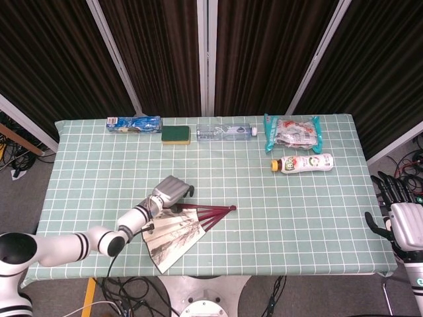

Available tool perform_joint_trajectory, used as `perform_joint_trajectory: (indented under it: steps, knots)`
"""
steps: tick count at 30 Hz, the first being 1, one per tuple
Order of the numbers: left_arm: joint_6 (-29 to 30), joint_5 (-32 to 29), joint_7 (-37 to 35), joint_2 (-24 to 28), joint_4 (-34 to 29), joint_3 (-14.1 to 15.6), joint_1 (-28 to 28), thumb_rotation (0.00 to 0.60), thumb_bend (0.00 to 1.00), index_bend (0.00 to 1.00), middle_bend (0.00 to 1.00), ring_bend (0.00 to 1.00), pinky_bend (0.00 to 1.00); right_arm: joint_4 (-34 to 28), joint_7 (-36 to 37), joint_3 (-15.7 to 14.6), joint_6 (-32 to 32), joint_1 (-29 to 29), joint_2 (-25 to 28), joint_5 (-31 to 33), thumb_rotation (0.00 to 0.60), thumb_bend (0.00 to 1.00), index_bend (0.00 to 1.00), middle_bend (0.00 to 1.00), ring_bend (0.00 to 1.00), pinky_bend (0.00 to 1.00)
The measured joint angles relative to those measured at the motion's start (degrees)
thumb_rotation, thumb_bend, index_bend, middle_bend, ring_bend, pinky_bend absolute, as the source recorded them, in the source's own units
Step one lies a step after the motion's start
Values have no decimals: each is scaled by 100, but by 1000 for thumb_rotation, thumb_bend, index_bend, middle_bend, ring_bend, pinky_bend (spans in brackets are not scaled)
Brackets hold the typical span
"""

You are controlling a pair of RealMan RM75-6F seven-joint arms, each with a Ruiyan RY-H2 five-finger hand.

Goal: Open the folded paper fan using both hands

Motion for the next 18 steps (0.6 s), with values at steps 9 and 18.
perform_joint_trajectory:
  steps: [9,18]
  knots:
    - [66,-626,302,-196,44,206,-292,600,246,381,451,463,511,22,13,-15,-34,-15,-11,47,600,307,67,15,0,0]
    - [86,-856,364,-320,143,316,-435,600,260,413,481,490,512,33,14,-15,-47,-30,-17,87,600,308,67,14,0,0]
